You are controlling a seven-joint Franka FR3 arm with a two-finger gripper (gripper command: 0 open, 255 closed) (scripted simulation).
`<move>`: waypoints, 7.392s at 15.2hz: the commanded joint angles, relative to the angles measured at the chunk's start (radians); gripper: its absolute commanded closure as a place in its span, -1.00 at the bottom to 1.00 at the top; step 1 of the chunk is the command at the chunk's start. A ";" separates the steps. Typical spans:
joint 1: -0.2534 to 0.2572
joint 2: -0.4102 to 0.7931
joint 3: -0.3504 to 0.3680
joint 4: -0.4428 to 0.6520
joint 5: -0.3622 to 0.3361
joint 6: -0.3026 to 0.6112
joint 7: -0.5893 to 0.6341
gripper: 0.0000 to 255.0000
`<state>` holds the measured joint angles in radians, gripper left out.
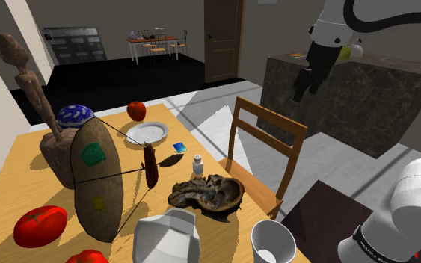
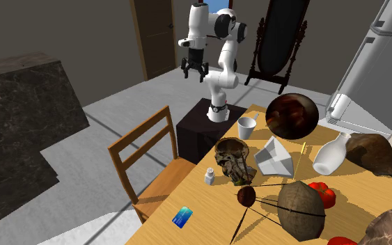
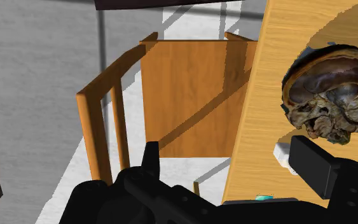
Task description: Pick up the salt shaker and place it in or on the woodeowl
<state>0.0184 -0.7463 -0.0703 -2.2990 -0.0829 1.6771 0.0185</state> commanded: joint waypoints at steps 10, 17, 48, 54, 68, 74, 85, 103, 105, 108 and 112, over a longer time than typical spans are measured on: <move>0.031 0.198 0.117 -0.052 0.034 0.230 0.168 -1.00; 0.045 0.414 0.202 -0.014 0.024 0.388 0.303 -1.00; 0.151 1.226 0.267 0.450 -0.233 0.642 0.715 -1.00; 0.151 1.226 0.267 0.450 -0.233 0.642 0.715 1.00; 0.145 1.178 0.279 0.463 -0.211 0.583 0.695 1.00; 0.140 1.134 0.288 0.484 -0.191 0.521 0.675 1.00; 0.135 1.070 0.299 0.544 -0.160 0.401 0.643 1.00; 0.197 0.840 0.367 0.389 -0.102 0.317 0.742 1.00; 0.215 0.799 0.385 0.345 -0.089 0.316 0.774 1.00; 0.234 0.764 0.404 0.297 -0.078 0.326 0.810 1.00; 0.234 0.781 0.404 0.262 -0.089 0.376 0.823 1.00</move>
<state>0.2519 0.0303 0.3334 -2.0286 -0.1687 2.0404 0.8364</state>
